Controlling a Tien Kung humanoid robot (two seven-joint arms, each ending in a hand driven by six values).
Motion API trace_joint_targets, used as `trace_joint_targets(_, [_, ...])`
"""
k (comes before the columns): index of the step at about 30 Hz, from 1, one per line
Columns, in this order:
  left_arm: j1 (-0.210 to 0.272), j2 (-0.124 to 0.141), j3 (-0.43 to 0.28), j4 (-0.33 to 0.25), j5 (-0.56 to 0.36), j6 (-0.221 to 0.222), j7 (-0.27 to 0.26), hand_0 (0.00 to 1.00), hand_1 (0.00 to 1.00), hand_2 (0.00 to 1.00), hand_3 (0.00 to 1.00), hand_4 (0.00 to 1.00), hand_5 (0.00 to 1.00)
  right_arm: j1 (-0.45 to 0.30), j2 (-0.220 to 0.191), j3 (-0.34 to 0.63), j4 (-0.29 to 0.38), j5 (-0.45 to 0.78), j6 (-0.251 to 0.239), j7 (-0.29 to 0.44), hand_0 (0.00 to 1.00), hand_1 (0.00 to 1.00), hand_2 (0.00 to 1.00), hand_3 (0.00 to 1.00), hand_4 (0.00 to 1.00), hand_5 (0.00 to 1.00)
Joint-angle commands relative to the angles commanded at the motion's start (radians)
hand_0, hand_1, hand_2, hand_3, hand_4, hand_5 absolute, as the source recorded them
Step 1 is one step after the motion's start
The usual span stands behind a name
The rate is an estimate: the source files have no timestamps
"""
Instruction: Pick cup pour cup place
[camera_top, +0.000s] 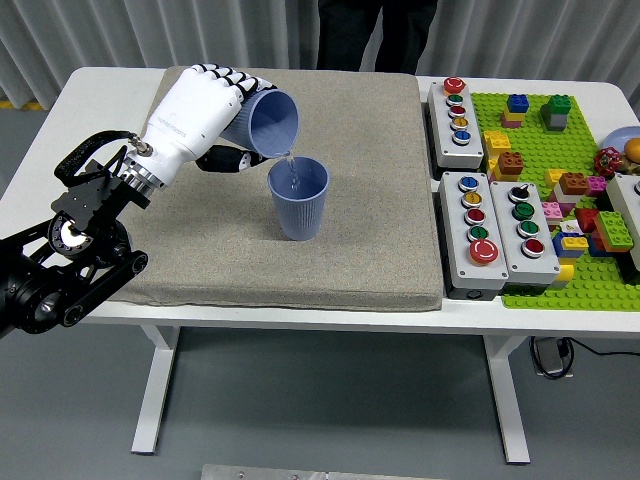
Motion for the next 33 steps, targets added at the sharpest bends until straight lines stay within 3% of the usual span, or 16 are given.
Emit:
trace_joint_targets(17, [-0.044, 0.028, 0.081, -0.006, 0.033, 0.025, 0.032, 0.394, 0.477, 0.524, 0.528, 0.74, 0.134, 0.004, -0.001, -0.005, -0.001, 0.008, -0.002, 0.003, 0.667, 0.61, 0.555, 0.538, 0.002, 0.14])
trace_joint_targets(33, [-0.055, 0.032, 0.105, 0.003, 0.037, 0.032, 0.047, 0.395, 0.476, 0.522, 0.528, 0.733, 0.137, 0.007, -0.002, -0.006, -0.002, 0.011, -0.003, 0.004, 0.668, 0.61, 0.555, 0.538, 0.002, 0.136])
